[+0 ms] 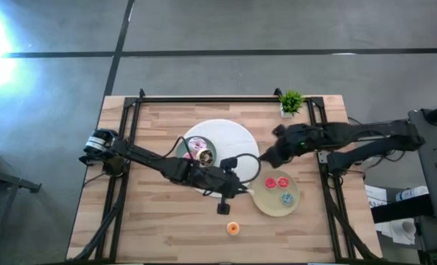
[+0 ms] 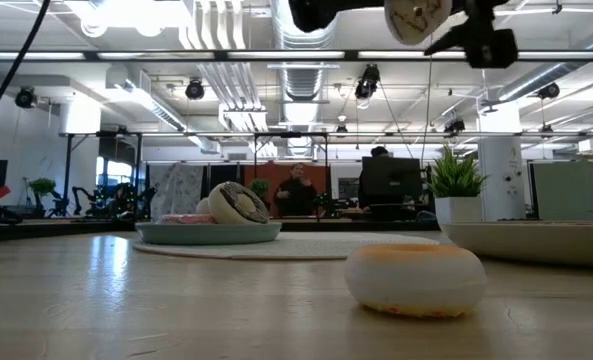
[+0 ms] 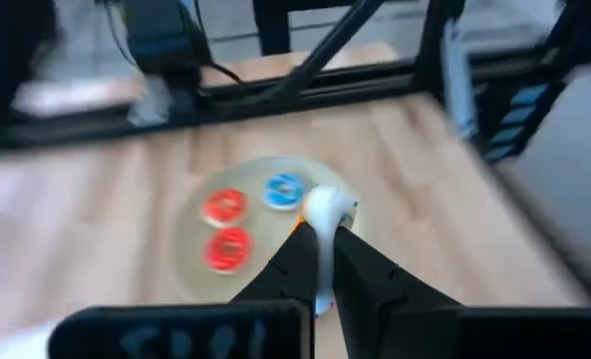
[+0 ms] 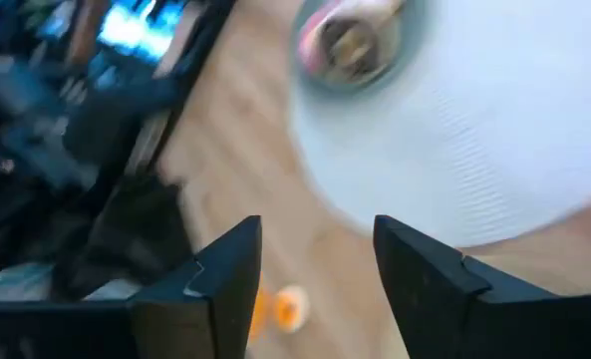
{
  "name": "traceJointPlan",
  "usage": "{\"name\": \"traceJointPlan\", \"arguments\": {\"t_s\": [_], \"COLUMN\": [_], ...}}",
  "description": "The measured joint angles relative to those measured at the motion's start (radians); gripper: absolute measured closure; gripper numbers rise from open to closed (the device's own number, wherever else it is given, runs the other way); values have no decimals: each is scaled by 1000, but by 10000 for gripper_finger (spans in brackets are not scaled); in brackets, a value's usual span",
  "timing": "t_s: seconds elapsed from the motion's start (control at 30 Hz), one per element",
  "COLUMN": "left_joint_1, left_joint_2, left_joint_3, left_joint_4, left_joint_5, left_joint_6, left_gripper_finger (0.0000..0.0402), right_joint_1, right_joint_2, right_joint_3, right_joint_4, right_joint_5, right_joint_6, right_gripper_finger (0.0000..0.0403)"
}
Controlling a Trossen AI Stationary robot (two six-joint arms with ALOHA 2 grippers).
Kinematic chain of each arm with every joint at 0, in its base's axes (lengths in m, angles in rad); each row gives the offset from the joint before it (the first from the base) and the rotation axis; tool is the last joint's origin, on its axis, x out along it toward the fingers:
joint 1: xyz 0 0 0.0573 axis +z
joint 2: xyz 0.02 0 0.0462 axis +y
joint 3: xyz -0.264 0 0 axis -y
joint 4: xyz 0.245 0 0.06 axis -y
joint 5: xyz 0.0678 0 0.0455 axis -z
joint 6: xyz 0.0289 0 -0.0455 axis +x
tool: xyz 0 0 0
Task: Pick & Place donuts
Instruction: Put the small white donut on the brown plate
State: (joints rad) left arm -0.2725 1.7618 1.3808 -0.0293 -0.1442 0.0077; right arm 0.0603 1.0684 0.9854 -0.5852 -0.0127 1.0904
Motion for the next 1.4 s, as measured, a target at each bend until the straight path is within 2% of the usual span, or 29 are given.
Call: {"name": "traceJointPlan", "arguments": {"t_s": [0.1,0.37,0.47,0.57,0.67,0.77,0.93,1.2,1.4], "left_joint_1": [27,144,174,199,211,212,212,218,218], "left_joint_2": [15,130,187,251,313,365,445,560,585], "left_joint_3": [0,2,1,1,6,40,185,471,516], "left_joint_4": [22,166,202,319,418,393,318,-11,-163], "left_joint_5": [63,258,330,421,453,459,484,515,577], "left_joint_6": [-191,-662,-789,-962,-1091,-1145,-1175,-1080,-1012], "left_gripper_finger": [399,399,399,399,399,399,399,399,399], "right_joint_1": [22,104,124,128,128,128,128,130,134], "right_joint_2": [-68,-142,-141,-138,-141,-154,-190,-224,-228], "right_joint_3": [17,26,30,37,40,40,40,40,39], "right_joint_4": [-125,-186,-190,-197,-197,-196,-196,-198,-204], "right_joint_5": [132,290,325,330,330,331,356,379,380], "right_joint_6": [-9,-60,-97,-115,-129,-145,-153,-156,-164], "right_gripper_finger": [218,227,227,227,227,227,227,227,227]}}
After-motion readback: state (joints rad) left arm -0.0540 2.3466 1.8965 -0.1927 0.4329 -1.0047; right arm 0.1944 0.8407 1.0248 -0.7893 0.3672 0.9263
